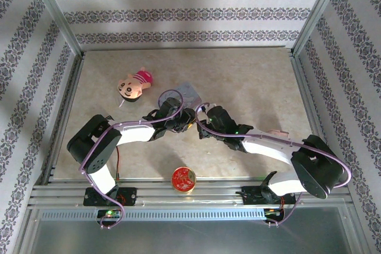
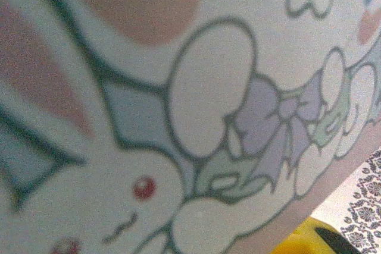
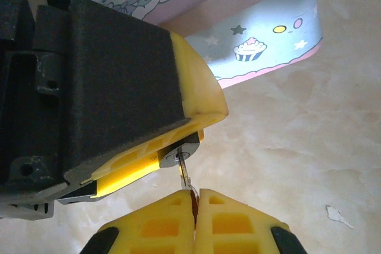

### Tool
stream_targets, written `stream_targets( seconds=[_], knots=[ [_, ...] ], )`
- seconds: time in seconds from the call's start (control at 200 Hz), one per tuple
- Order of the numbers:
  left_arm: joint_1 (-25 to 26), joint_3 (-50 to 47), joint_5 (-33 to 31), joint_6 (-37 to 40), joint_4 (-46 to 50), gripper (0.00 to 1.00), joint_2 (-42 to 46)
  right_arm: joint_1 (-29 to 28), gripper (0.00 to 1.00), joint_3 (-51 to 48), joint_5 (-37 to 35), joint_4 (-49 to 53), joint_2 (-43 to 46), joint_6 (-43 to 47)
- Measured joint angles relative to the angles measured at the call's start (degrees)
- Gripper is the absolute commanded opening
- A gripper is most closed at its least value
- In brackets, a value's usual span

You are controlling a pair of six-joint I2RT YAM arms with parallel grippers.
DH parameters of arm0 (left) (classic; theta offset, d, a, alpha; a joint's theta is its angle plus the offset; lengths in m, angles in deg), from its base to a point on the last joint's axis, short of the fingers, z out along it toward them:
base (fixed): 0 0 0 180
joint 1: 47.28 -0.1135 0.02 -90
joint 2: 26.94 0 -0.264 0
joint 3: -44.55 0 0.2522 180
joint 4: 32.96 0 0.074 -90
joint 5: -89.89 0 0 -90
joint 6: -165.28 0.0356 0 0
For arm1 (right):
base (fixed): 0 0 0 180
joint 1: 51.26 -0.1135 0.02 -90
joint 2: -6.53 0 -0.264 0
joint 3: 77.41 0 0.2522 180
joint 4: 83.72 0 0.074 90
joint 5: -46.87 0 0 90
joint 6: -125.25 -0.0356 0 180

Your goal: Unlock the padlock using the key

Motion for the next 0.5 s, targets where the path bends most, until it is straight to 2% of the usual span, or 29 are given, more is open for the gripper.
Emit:
stream_targets(
  seconds=[0.265, 0.5],
  knots=[
    [0.0, 0.63, -1.64, 1.46, 0.74, 0.2, -1.27, 0.07, 0.0, 0.9, 0.07, -1.36, -3.37, -2.84],
    [0.0, 1.62, -3.23, 2.6, 1.95, 0.18, -2.16, 3.72, 0.0, 1.03, 6.99, -4.0, -5.75, -3.48]
  ],
)
